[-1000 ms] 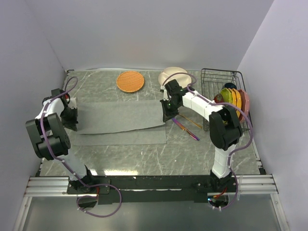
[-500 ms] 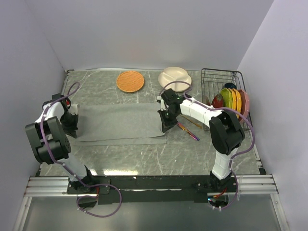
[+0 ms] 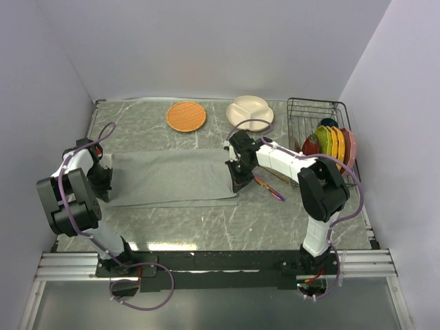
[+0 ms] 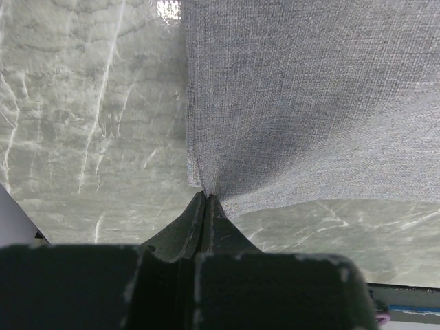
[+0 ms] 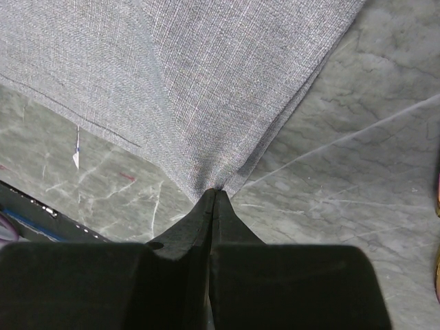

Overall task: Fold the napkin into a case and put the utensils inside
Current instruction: Smooth out the rectangle-folded napkin at the center of the board.

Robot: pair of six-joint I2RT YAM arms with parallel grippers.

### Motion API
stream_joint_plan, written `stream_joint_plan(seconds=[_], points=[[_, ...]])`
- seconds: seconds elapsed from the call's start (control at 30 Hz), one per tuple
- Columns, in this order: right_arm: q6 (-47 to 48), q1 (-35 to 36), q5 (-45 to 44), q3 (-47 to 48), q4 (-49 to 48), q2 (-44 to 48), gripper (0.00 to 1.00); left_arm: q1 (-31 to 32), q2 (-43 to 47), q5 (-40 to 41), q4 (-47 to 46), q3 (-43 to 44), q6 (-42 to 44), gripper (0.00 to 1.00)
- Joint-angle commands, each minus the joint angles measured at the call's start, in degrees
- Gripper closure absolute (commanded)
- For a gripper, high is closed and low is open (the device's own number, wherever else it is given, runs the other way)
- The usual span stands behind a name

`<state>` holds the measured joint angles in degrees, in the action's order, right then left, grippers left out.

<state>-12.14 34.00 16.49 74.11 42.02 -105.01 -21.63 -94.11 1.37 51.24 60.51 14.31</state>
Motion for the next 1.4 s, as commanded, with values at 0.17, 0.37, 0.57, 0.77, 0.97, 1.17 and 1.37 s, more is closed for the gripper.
stream_joint_plan(seconds=[0.17,0.37,0.57,0.77,0.97,1.17,1.37], points=[[-0.34,0.54,-1.99,-2.47,-0.36,3.5,1.0,-0.26,0.06,1.88,-2.2,0.05,0.28,0.99],[-0.51,0.63,-1.73,-3.18,-1.15,3.32,1.0,-0.35,-0.99,1.97,-2.82,0.05,0.11,0.99],[-0.43,0.81,-1.99,-3.53,-1.41,2.97,1.0,-0.26,-1.78,1.19,-3.17,-0.22,-0.68,0.99],[-0.25,0.72,-1.55,-3.0,-1.06,2.18,1.0,-0.34,-2.05,1.01,-3.87,-0.57,-1.3,0.99],[-0.08,1.86,-1.29,-3.44,-0.62,3.14,1.0,-0.26,-1.43,1.09,-3.69,-0.3,-1.12,0.99],[-0.16,2.3,-1.64,-3.62,-0.62,3.06,1.0,-0.34,-1.08,1.36,-3.78,-1.1,-0.6,0.99],[-0.34,2.56,-2.25,-3.97,-0.36,3.67,1.0,-0.26,-1.26,1.27,-4.14,-1.1,-0.86,0.99]])
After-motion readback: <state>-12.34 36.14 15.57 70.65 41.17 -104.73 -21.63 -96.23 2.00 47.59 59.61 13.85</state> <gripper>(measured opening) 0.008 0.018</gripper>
